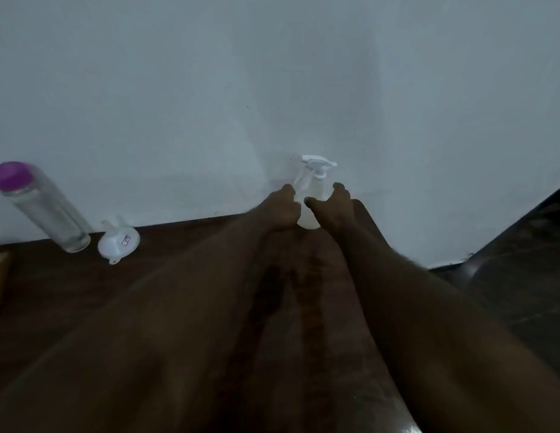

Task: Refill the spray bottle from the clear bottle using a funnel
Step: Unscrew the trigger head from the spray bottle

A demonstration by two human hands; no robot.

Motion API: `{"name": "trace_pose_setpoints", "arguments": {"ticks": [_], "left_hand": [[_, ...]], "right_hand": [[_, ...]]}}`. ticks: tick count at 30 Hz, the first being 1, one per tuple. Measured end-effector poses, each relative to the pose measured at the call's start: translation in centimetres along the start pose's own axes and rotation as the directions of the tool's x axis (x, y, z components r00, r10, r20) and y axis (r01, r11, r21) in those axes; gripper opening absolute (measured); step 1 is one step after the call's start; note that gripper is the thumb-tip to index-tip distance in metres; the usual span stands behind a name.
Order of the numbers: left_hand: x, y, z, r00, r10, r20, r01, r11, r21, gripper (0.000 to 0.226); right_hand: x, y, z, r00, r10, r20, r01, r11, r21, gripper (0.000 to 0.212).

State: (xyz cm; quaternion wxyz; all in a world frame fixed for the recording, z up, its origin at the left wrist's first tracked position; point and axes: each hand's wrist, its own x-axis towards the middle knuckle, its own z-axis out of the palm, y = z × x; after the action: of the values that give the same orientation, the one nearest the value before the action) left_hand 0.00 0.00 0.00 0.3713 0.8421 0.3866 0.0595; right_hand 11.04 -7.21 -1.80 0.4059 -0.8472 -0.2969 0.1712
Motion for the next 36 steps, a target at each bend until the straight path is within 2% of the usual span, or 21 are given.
{"name": "trace_pose_setpoints", "arguments": {"ticks": [7,11,14,19,26,36], "left_hand": [[4.7,-1.8,3.5,1.000,0.008,0.001,-0.008,0.992,-0.129,0.046],[6.4,-2.3,4.8,0.995,0.077,-0.060,-0.086,0.982,-0.168,0.047],[6.0,-3.6,6.0,0.986,0.130,-0.102,-0.148,0.970,-0.191,0.049],[1.2,-5.7,7.2,0.932,0.287,-0.220,-0.313,0.945,-0.096,0.050],[-10.5,-9.2,8.0,0.879,0.318,-0.356,-0.334,0.942,0.016,0.057],[-24.9,-13.8,9.4,0.806,0.368,-0.463,-0.382,0.922,0.068,0.055]], "right_hand": [[4.5,2.1,3.0,0.994,-0.076,-0.076,0.084,0.991,0.102,0.057],[5.6,3.3,4.4,0.964,-0.215,-0.160,0.214,0.977,-0.020,0.036],[5.3,4.4,4.7,0.937,-0.282,-0.206,0.265,0.958,-0.106,0.035],[2.1,5.2,4.6,0.902,-0.389,-0.187,0.348,0.912,-0.218,0.039],[-8.7,5.8,6.0,0.854,-0.497,-0.154,0.464,0.862,-0.205,0.044],[-24.4,6.8,6.4,0.802,-0.586,-0.111,0.571,0.809,-0.141,0.038]]}}
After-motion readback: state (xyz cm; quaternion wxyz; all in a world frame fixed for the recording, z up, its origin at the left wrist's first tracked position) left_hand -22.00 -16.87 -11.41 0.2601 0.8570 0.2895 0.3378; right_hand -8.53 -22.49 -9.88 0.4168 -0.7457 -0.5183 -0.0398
